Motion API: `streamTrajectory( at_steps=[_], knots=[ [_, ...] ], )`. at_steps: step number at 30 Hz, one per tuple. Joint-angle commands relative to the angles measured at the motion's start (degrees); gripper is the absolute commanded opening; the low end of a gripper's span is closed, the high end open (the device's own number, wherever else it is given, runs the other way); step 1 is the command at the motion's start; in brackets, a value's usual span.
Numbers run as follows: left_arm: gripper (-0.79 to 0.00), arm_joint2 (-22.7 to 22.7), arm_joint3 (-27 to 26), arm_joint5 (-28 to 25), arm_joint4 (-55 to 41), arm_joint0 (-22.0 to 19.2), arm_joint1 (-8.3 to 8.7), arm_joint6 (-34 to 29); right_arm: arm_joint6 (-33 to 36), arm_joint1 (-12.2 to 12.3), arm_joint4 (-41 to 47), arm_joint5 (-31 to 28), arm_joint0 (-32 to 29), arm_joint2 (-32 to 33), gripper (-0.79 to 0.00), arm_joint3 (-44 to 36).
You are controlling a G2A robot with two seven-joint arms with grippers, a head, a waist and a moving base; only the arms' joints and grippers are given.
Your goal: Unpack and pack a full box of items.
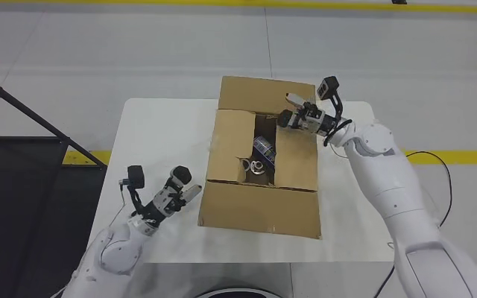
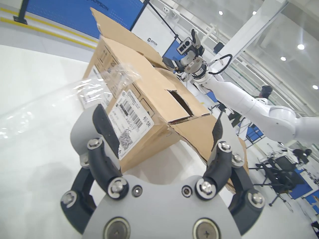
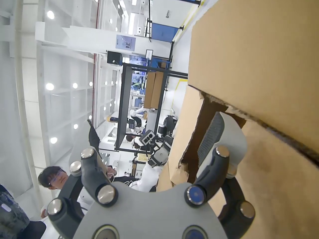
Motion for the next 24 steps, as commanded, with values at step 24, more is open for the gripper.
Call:
streamTrajectory(
  at_steps=[24],
  knots=[
    [0.0, 5.6, 0.7, -1.8, 3.0, -3.7, 0.04, -3.4, 3.6, 0.1, -2.4, 7.9, -4.4, 0.0, 0.0, -8.0]
  ],
)
